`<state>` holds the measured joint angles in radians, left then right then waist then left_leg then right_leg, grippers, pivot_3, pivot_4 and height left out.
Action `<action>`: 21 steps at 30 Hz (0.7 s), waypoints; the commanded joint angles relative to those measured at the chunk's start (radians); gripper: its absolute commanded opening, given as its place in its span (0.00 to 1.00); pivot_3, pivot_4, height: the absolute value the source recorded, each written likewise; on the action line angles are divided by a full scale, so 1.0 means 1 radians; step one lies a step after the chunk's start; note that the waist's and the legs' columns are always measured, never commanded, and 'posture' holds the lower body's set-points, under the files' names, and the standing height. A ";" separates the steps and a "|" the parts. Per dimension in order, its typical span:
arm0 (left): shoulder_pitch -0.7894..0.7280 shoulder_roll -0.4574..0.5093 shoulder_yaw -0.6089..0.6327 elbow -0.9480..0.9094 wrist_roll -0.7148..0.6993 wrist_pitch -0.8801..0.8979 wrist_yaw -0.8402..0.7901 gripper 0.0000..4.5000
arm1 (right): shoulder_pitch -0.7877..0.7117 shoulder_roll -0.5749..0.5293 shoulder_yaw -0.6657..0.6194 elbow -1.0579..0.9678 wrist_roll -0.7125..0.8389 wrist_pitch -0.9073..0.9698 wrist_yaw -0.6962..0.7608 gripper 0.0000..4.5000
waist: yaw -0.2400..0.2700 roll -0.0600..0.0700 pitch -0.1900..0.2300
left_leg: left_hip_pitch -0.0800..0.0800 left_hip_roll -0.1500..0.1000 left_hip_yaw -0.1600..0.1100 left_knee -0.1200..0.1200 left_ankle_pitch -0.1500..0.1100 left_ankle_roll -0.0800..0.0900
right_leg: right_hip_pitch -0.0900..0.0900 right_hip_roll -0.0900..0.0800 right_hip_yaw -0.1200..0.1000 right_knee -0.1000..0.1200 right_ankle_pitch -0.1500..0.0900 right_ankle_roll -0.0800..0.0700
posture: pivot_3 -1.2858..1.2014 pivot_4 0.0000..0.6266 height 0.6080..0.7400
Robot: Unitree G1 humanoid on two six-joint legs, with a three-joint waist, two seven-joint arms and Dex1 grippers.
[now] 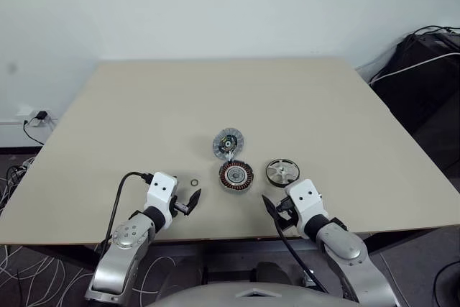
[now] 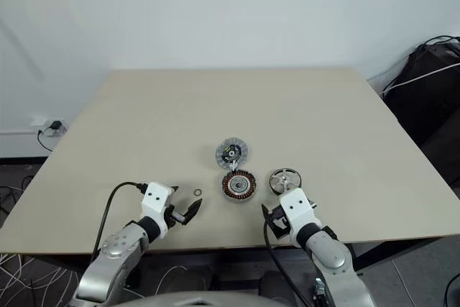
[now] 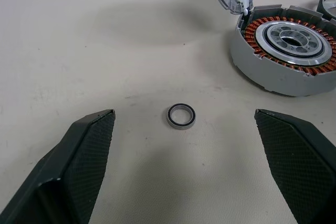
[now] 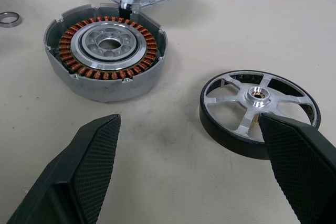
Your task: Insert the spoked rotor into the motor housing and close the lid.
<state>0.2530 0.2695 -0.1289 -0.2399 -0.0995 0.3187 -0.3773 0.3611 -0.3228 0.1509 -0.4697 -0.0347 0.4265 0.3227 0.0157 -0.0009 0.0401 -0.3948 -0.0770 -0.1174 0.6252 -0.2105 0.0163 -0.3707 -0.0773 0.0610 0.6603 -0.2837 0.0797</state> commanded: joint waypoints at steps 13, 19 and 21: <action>-0.015 -0.005 0.004 -0.027 -0.009 -0.014 -0.001 1.00 | -0.010 -0.002 0.002 -0.020 -0.014 0.004 -0.007 1.00 | 0.000 0.000 0.000 | 0.000 0.000 0.000 0.000 0.000 0.000 | 0.000 0.000 0.000 0.000 0.000 0.000 | 0.52 0.00 1.00; -0.014 -0.002 0.006 -0.025 -0.009 -0.015 -0.004 1.00 | -0.010 0.004 0.001 -0.024 -0.015 0.004 -0.010 1.00 | 0.000 0.000 0.000 | 0.000 0.000 0.000 0.000 0.000 0.000 | 0.000 0.000 0.000 0.000 0.000 0.000 | 0.52 0.00 1.00; -0.016 -0.001 0.007 -0.024 -0.010 -0.012 -0.006 1.00 | -0.009 0.005 0.002 -0.025 -0.016 0.004 -0.010 1.00 | 0.000 0.000 0.000 | 0.000 0.000 0.000 0.000 0.000 0.000 | 0.000 0.000 0.000 0.000 0.000 0.000 | 0.52 0.00 1.00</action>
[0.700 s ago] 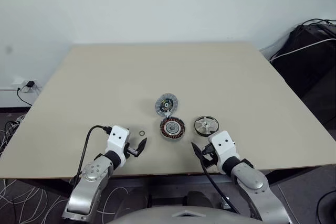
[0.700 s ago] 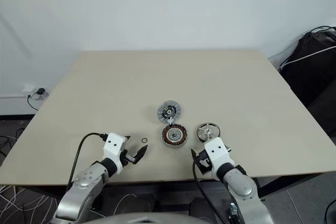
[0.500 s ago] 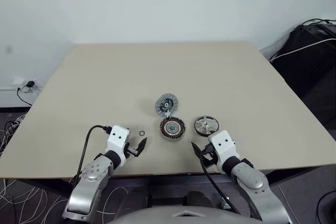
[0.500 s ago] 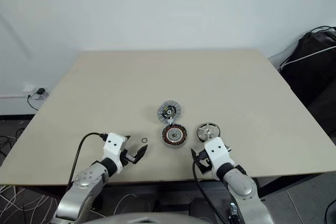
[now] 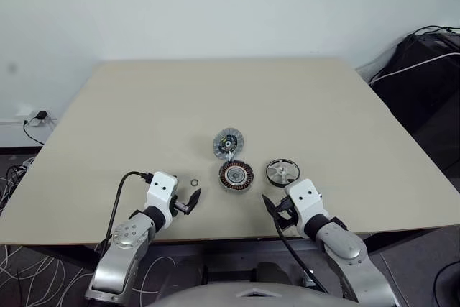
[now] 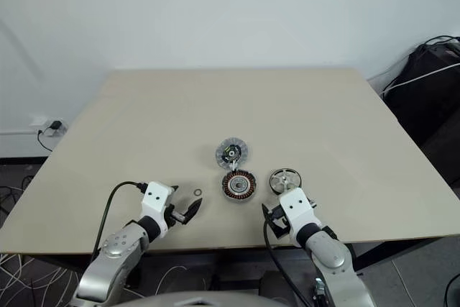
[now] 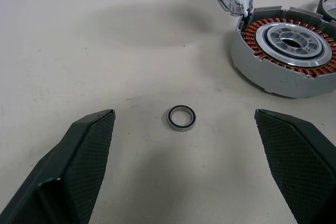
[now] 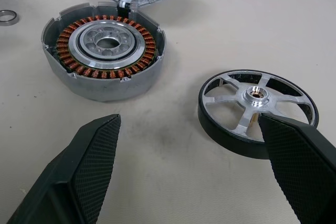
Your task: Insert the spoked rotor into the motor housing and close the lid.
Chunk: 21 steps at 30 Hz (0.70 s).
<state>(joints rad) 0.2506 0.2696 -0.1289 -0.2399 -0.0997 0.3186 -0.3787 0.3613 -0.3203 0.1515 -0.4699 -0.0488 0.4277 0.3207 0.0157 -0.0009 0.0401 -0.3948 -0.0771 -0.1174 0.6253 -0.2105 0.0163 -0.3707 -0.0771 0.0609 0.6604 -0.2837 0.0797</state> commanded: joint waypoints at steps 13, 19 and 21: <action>-0.116 -0.029 -0.058 0.074 0.022 0.005 -0.014 1.00 | -0.011 0.011 0.008 -0.028 -0.008 0.006 -0.010 1.00 | 0.001 0.000 0.000 | 0.000 -0.001 0.000 0.000 0.000 0.000 | 0.000 0.003 0.000 0.000 0.000 0.000 | 0.52 0.00 1.00; -0.210 -0.072 -0.082 0.188 0.051 0.036 0.025 1.00 | -0.012 0.014 0.014 -0.035 -0.011 0.013 -0.014 1.00 | 0.003 0.000 0.000 | 0.000 -0.001 0.000 0.002 0.000 0.000 | 0.001 0.004 0.000 0.001 0.001 0.001 | 0.52 0.00 1.00; -0.230 -0.079 -0.085 0.212 0.059 0.041 0.030 1.00 | -0.009 0.016 0.012 -0.040 -0.011 0.014 -0.017 1.00 | 0.002 -0.001 -0.001 | 0.000 -0.001 0.000 0.002 0.000 0.000 | 0.001 0.004 0.000 0.001 0.001 0.002 | 0.52 0.00 1.00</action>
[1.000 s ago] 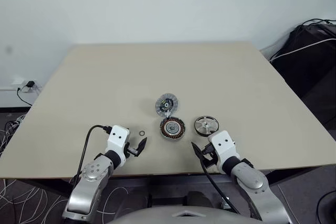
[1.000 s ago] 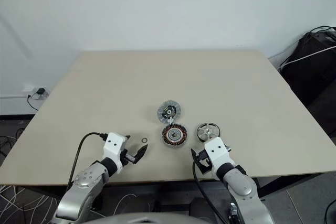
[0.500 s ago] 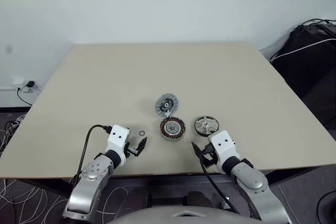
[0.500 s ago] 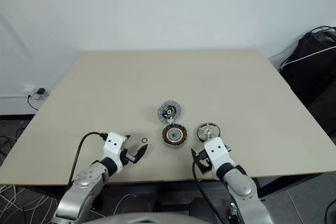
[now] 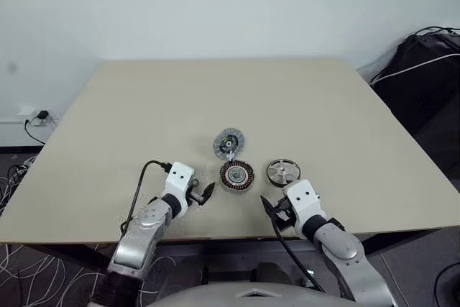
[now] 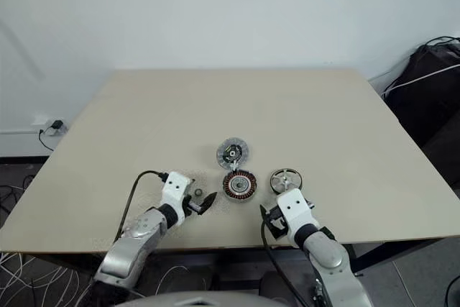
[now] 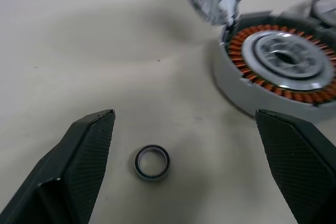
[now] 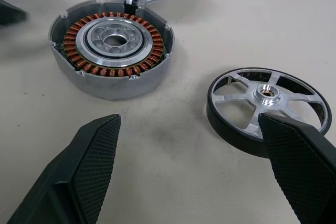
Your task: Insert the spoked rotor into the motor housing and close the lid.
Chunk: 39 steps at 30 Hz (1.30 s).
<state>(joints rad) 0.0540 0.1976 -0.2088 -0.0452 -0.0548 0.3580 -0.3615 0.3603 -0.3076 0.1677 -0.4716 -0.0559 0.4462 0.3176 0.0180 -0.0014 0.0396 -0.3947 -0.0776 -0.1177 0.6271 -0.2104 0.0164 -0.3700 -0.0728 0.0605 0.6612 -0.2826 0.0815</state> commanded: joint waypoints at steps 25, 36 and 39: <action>-0.027 0.021 -0.036 0.044 0.076 0.129 0.012 0.74 | 0.000 0.008 -0.001 -0.055 0.002 0.003 -0.038 1.00 | -0.003 0.003 -0.011 | 0.001 0.000 0.000 0.000 0.000 0.000 | 0.001 -0.001 0.001 0.000 0.000 0.001 | 0.52 0.00 1.00; -0.010 0.030 -0.026 0.022 0.087 0.134 0.024 0.15 | -0.005 0.012 -0.001 -0.054 0.002 0.005 -0.040 1.00 | -0.005 0.004 -0.012 | 0.001 0.000 0.000 0.000 0.000 0.000 | 0.001 -0.004 0.000 0.000 0.000 0.000 | 0.52 0.00 1.00; -0.007 0.029 -0.013 0.011 0.083 0.129 0.030 0.15 | -0.005 0.012 -0.001 -0.053 0.001 0.006 -0.042 1.00 | -0.005 0.004 -0.012 | 0.001 0.000 0.000 0.000 0.000 0.000 | 0.001 -0.004 0.000 0.000 0.000 0.000 | 0.52 0.00 1.00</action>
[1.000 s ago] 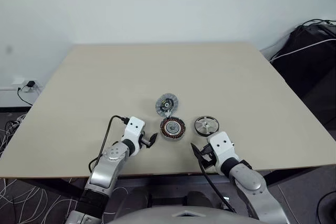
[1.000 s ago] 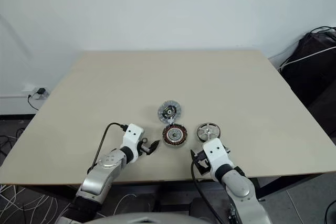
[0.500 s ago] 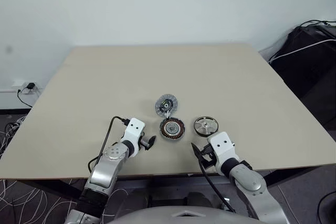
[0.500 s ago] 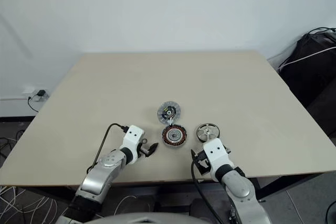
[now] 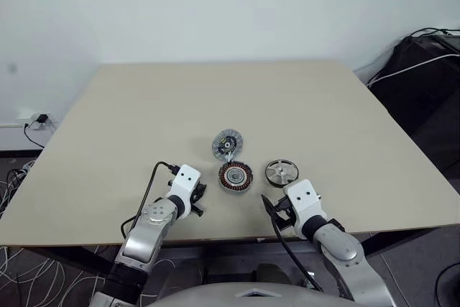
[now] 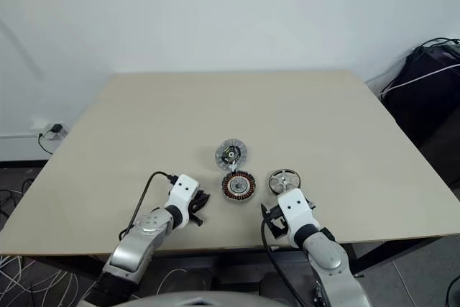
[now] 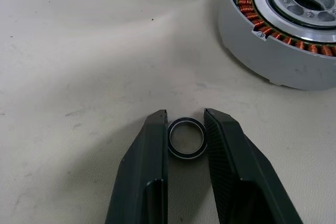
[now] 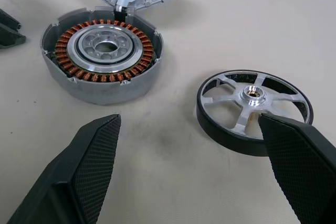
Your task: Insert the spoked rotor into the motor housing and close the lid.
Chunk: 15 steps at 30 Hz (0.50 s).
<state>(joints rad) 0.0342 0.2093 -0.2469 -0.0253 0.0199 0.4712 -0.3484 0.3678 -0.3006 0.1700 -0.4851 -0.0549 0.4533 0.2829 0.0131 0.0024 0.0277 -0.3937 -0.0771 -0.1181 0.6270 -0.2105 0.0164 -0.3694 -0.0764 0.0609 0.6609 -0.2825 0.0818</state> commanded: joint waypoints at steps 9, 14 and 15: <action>-0.016 -0.002 0.044 -0.152 -0.084 -0.062 -0.073 0.15 | -0.016 0.005 -0.001 -0.037 0.000 -0.001 -0.007 1.00 | 0.008 -0.003 0.003 | -0.001 0.000 0.000 0.000 0.000 0.000 | 0.000 -0.001 0.000 -0.001 0.000 0.000 | 0.52 0.00 1.00; -0.039 0.001 -0.013 -0.204 -0.148 -0.051 -0.184 0.15 | -0.017 0.009 0.003 -0.035 -0.002 -0.003 -0.009 1.00 | 0.006 -0.004 0.003 | -0.001 0.000 0.000 0.000 0.000 0.000 | 0.000 -0.001 0.000 -0.001 0.000 0.000 | 0.52 0.00 1.00; -0.046 0.005 -0.029 -0.205 -0.149 -0.043 -0.199 0.15 | -0.017 0.009 0.004 -0.034 -0.002 -0.004 -0.009 1.00 | 0.006 -0.004 0.003 | -0.001 0.000 0.000 -0.001 0.000 0.000 | -0.001 0.000 0.000 -0.001 0.000 0.000 | 0.52 0.00 1.00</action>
<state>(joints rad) 0.0086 0.2056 -0.2511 -0.1814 -0.1113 0.4297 -0.5132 0.3630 -0.2965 0.1749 -0.4850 -0.0553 0.4621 0.2813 0.0187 -0.0011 0.0309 -0.3948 -0.0776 -0.1178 0.6263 -0.2105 0.0164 -0.3700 -0.0763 0.0605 0.6597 -0.2827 0.0814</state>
